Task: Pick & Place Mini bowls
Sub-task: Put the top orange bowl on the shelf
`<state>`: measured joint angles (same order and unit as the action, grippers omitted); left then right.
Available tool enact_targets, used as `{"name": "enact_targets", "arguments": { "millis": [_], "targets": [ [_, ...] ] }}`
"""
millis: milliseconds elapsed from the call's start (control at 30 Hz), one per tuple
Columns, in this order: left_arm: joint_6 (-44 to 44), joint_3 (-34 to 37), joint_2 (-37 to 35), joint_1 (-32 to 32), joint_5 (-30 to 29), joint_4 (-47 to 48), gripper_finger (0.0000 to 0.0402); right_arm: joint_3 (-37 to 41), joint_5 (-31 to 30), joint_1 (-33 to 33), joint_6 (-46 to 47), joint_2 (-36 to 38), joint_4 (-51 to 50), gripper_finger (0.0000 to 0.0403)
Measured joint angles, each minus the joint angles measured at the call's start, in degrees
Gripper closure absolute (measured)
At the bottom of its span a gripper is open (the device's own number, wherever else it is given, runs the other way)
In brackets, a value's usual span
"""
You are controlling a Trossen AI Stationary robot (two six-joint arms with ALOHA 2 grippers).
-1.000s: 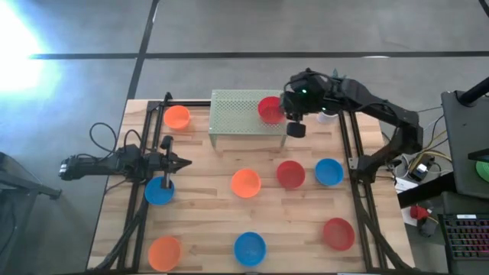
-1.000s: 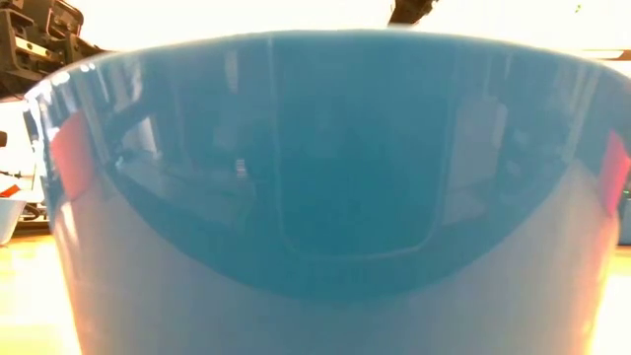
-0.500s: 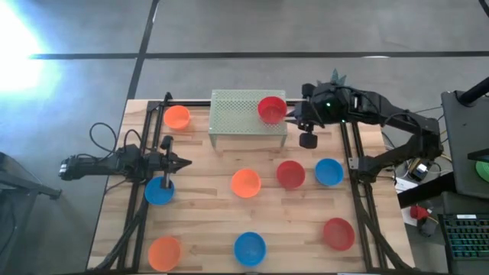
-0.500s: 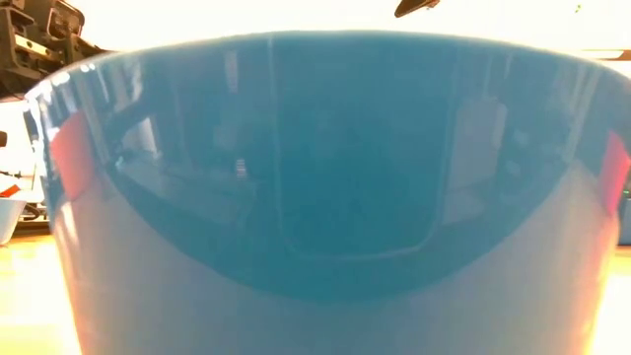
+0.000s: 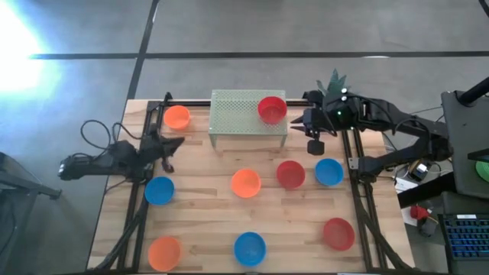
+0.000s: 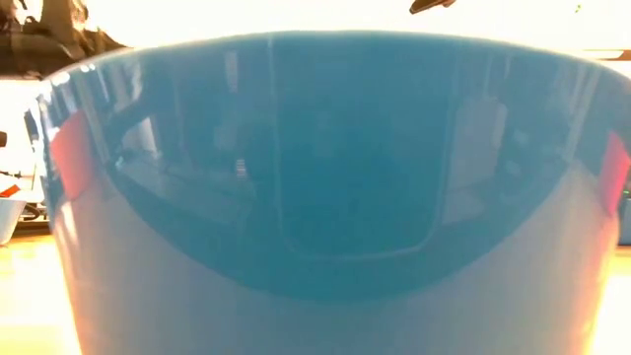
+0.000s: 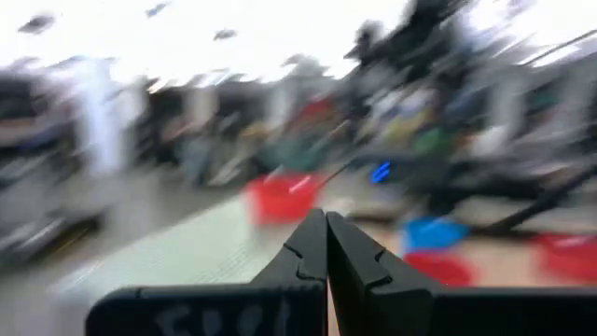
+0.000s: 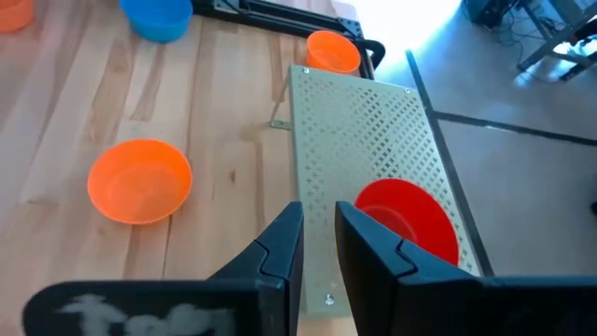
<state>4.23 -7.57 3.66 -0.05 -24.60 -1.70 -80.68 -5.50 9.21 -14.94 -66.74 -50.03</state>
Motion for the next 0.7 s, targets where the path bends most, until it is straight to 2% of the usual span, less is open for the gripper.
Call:
{"name": "enact_targets", "arguments": {
  "millis": [133,267,467,700],
  "targets": [
    [-6.7,-5.8,4.8,0.0,-10.2,11.8,0.0401,2.1,0.0,0.0,0.0,1.4,3.0,0.034],
    [-12.1,-11.2,9.9,0.0,-15.3,17.6,0.0401,3.2,0.0,0.0,-0.1,2.2,4.3,0.0339],
    [-22.0,-20.5,17.2,0.2,-20.4,28.7,0.0401,5.5,0.0,0.0,0.0,3.3,7.8,0.0339],
    [-30.4,-30.7,26.5,2.2,-20.7,43.0,0.0401,5.9,0.0,0.0,1.4,3.7,8.9,0.0339]
  ]
}}
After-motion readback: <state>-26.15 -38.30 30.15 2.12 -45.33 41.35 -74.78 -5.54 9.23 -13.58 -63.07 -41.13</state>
